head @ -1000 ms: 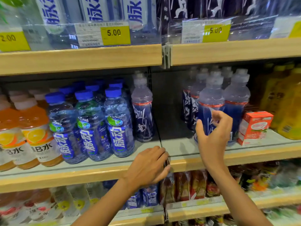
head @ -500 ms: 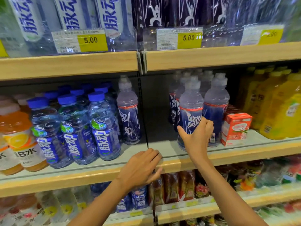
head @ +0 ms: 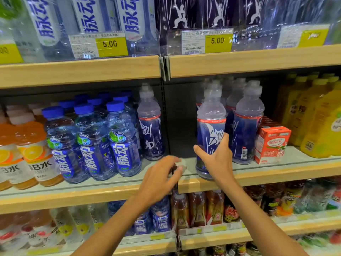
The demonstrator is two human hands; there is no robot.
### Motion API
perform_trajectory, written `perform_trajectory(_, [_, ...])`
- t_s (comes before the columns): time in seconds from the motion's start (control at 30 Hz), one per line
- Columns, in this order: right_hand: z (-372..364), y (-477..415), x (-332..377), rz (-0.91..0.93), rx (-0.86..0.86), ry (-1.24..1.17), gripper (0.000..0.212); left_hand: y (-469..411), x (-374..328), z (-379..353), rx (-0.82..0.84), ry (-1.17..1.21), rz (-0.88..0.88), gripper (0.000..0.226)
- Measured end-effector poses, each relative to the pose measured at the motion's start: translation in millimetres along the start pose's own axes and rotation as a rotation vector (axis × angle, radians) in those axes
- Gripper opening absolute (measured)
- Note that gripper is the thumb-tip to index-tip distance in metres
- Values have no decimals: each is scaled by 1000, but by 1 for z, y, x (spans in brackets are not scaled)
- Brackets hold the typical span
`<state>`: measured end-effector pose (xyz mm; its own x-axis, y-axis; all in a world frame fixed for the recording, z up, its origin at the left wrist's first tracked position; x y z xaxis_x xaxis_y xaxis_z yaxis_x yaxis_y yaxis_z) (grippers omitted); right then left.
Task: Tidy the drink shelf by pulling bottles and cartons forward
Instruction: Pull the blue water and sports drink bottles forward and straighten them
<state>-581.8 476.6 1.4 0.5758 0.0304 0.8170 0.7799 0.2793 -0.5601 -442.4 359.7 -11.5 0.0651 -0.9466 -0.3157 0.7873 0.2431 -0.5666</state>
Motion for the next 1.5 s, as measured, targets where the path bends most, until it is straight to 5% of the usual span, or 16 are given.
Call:
perform_trajectory(0.13, [-22,18,25,12,188,-105,57,-31,-6,45,-180,674,281,28])
perform_trajectory(0.23, [-44,34,42,4,317,-152,57,-51,-21,73,-239,931,366,28])
perform_trajectory(0.53, [-79,68,61,-30,425,-215,58,-43,-20,105,-431,811,416,13])
perform_trajectory(0.63, [-85,74,59,-121,543,-407,58,-41,-10,109,-469,838,454,14])
perform_trajectory(0.8, [-86,84,34,-544,783,-812,51,-50,3,91,-173,1354,534,26])
perform_trajectory(0.93, [-107,113,38,-706,1075,-1078,75,-62,-21,90,109,1716,253,47])
perform_trajectory(1.03, [-119,129,60,-688,1248,-1215,72,-64,-31,84,218,1813,146,49])
perform_trajectory(1.2, [-110,123,57,-690,1137,-1203,62,-58,-16,65,202,1807,283,49])
perform_trajectory(1.37, [-84,91,33,-550,654,-697,61,-42,22,64,-55,1219,598,52])
perform_trajectory(1.5, [-65,76,41,-276,426,-372,48,-37,26,90,-331,850,536,34])
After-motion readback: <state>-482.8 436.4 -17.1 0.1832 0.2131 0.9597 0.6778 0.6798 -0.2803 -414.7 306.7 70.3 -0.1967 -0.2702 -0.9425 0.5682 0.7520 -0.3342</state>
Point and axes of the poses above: each hand's wrist, its own y-axis away from the middle knuckle, its own z-axis out of the back of the hand, x = y × z, the point moved 8 cm from there along -y, towards the middle knuckle, and after that the axes turned 5 degrees about -y, right-handed, at the moved point
